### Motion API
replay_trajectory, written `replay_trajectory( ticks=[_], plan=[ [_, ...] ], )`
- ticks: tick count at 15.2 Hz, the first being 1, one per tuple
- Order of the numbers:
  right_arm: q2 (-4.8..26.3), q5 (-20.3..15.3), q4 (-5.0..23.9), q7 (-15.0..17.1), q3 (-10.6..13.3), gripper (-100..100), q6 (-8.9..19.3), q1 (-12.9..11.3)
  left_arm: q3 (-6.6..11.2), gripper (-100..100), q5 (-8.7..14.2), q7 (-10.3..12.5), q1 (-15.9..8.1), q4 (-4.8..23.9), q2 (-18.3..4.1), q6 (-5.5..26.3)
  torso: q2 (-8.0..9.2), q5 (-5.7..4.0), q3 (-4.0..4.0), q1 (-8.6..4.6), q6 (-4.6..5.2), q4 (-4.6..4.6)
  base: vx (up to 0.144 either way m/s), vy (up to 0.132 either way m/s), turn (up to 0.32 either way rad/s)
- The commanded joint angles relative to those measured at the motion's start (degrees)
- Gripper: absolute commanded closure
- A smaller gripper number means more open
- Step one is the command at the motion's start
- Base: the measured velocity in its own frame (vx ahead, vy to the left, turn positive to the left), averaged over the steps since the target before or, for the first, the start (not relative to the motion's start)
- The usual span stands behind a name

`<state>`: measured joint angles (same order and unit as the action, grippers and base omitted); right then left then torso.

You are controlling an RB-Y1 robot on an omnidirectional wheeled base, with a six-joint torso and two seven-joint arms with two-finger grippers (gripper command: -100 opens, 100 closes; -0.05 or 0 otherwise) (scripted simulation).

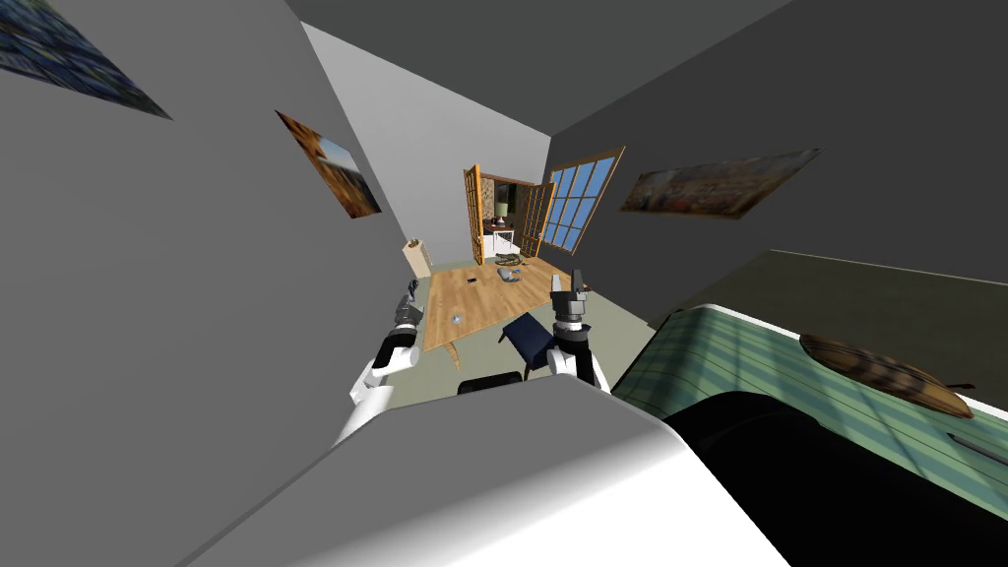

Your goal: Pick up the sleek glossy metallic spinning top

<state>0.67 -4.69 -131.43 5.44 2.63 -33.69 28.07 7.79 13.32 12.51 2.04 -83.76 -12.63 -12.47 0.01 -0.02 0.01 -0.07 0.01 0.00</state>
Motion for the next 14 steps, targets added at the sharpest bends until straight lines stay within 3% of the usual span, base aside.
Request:
replay_trajectory(
  ticks=[1, 2, 3, 5, 6, 8, 9, 11, 12, 14],
  plan=[
    [0.00, 0.00, 0.00, 0.00, 0.00, 0, 0.00, 0.00, 0.15, -100, 0.60, 0.32, -1.33, 2.86, 0.16, 0.55, 0.00, 0.00, 0.00, 0.00, 0.00, 0.00, -0.010, -0.024, 0.015],
    [0.00, 0.00, 0.00, 0.00, 0.00, 0, 0.00, 0.00, 0.15, -100, 0.60, 0.32, -1.33, 3.29, 0.16, 0.55, 0.00, 0.00, 0.00, -0.02, 0.00, 0.00, -0.007, -0.020, 0.004],
    [0.00, 0.00, 0.00, 0.00, 0.00, 0, 0.00, 0.00, 0.41, -100, 1.54, 0.80, -3.23, 5.34, 0.31, 1.59, 0.00, 0.00, 0.00, -0.01, -0.01, -0.01, -0.010, -0.025, 0.015],
    [0.00, 0.00, 0.00, 0.00, 0.00, 0, 0.00, 0.00, 0.41, -100, 1.54, 0.80, -3.23, 6.82, 0.31, 1.59, 0.01, -0.01, 0.00, -0.04, 0.00, 0.00, -0.011, -0.026, 0.011],
    [0.00, 0.00, 0.00, 0.00, 0.00, 0, 0.00, 0.00, 0.68, -100, 2.48, 1.27, -5.13, 8.73, 0.50, 2.63, 0.01, -0.01, 0.00, -0.03, 0.00, 0.00, -0.012, -0.030, 0.019],
    [0.00, 0.00, 0.00, 0.00, 0.00, 0, 0.00, 0.00, 0.68, -100, 2.48, 1.27, -5.13, 10.34, 0.50, 2.63, 0.01, -0.01, 0.00, -0.06, 0.00, 0.00, -0.011, -0.027, 0.011],
    [0.00, 0.00, 0.00, 0.00, 0.00, 0, 0.00, 0.00, 0.94, -100, 3.41, 1.75, -7.03, 12.41, 0.74, 3.67, 0.01, -0.01, 0.00, -0.03, -0.01, 0.00, -0.012, -0.023, 0.017],
    [0.00, 0.00, 0.00, 0.00, 0.00, 0, 0.00, 0.00, 0.94, -100, 3.41, 1.75, -7.03, 13.85, 0.74, 3.67, 0.01, -0.01, 0.01, -0.04, 0.00, 0.00, -0.011, -0.024, 0.010],
    [0.00, 0.00, 0.00, 0.00, 0.00, 0, 0.00, 0.00, 1.20, -100, 4.34, 2.22, -8.91, 15.92, 1.02, 4.70, 0.01, -0.01, 0.00, -0.03, 0.00, 0.00, -0.010, -0.021, 0.019],
    [0.00, 0.00, 0.00, 0.00, 0.00, 0, 0.00, 0.00, 1.20, -100, 4.34, 2.22, -8.91, 17.33, 1.02, 4.70, 0.01, 0.00, 0.00, -0.03, -0.01, 0.00, -0.009, -0.021, 0.010]
  ],
)
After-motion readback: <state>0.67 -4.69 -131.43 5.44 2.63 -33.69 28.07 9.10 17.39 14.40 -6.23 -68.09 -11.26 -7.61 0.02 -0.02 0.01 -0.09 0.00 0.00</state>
